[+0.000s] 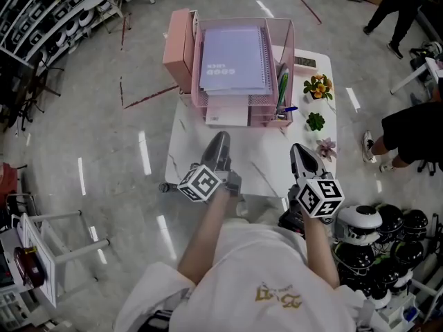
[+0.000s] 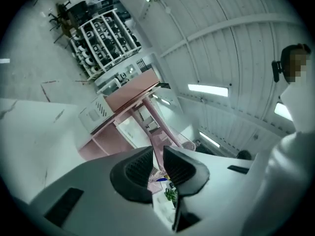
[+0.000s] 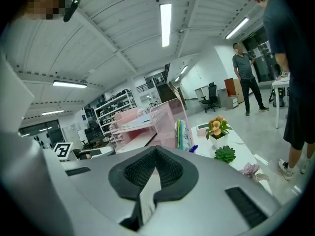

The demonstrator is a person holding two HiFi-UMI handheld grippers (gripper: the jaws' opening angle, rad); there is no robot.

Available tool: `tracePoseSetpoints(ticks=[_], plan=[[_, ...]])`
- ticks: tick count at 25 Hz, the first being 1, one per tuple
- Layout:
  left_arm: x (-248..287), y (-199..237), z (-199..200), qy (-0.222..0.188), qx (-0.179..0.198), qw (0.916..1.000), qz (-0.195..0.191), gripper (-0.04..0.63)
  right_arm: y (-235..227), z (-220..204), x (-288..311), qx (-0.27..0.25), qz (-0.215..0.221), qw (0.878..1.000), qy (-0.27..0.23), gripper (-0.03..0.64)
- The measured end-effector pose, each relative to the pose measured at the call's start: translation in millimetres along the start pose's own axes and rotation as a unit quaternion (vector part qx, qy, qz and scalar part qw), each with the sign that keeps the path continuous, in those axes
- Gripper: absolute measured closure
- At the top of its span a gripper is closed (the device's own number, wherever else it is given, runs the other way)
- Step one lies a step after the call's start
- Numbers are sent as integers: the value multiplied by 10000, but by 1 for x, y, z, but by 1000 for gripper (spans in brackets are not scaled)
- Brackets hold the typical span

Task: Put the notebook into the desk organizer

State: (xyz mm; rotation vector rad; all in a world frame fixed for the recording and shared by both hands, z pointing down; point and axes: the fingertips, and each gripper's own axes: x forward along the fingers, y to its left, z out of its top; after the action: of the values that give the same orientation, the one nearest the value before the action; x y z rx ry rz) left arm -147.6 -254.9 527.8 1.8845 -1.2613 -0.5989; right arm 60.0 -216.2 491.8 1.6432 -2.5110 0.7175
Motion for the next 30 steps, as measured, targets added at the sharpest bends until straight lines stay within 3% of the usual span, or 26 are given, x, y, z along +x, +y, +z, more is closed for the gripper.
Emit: tracePoseSetpoints(ticks=[3,5,7,14,30], plan=[[-9,-18,4,39,840,9965,-16,555,8,0,-7,-29,55,9999,-80,606],[-14,-35,9,11,1512,9885,-77,577,11,2,-13,-43,58,9999,-143,606],[-17,-49,10,54,1865,9822,-205,577,13,3,-18,-39,55,9998,-210,606],[-24,-70,-4,540,1943,9784,-461,577,21,9,-34,35,96,9991,-420,606],[-32,-66,-5,694,1985,9770,-338,577,31,7,-39,-32,119,9990,-423,606]])
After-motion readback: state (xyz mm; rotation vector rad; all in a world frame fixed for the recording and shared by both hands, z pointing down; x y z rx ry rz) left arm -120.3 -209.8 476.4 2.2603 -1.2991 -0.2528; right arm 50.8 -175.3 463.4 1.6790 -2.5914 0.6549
